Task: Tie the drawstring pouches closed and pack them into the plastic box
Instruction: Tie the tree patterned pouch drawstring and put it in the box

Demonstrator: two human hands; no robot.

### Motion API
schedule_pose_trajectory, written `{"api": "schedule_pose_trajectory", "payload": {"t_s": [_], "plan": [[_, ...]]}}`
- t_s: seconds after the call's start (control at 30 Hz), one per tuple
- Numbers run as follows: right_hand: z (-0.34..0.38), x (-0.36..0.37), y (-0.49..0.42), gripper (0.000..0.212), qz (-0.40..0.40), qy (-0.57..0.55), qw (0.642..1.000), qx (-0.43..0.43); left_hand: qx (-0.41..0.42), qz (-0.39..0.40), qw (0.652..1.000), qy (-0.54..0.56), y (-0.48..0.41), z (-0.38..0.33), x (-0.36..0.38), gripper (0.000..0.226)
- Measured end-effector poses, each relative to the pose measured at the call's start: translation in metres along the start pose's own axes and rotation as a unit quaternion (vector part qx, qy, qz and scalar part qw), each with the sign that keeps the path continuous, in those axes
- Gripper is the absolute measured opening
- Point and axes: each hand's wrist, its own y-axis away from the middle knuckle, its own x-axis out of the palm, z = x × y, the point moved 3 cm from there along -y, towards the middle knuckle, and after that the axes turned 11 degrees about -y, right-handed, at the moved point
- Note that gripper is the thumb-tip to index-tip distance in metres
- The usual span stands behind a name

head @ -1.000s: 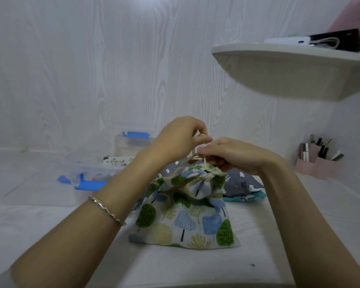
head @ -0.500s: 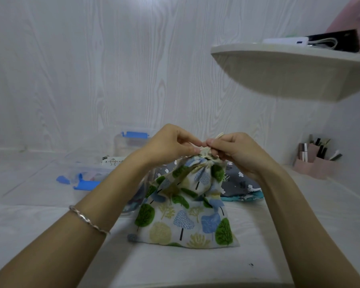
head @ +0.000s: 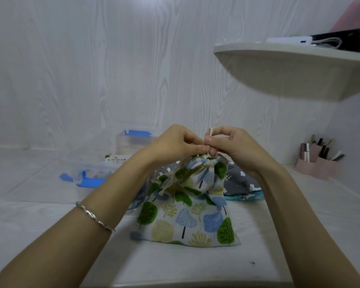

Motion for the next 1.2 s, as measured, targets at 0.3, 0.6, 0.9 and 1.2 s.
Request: {"api": "schedule_pose_trajectory", "payload": {"t_s": [0.3, 0.6, 0.9, 1.2], "plan": [[0.008, -0.004, 0.008, 0.022, -0.038, 0.084, 0.994, -0.062, -0.082, -0.029, 0.994, 0.062, 0.001, -0.006, 0.011, 0.021], [0.007, 0.011, 0.013, 0.022, -0.062, 0.352, 0.904, -0.236, -0.084, 0.004, 0.996, 0.038, 0.002, -0.006, 0.015, 0.031], [-0.007, 0.006, 0.004, 0.016, -0.077, 0.196, 0.971, -0.113, -0.031, 0.009, 0.999, -0.006, 0.002, -0.002, 0.011, 0.031], [-0.016, 0.004, 0.01, 0.017, -0.121, -0.002, 0.99, -0.075, -0.012, -0.056, 0.998, 0.034, 0.003, 0.002, 0.012, 0.029]]}}
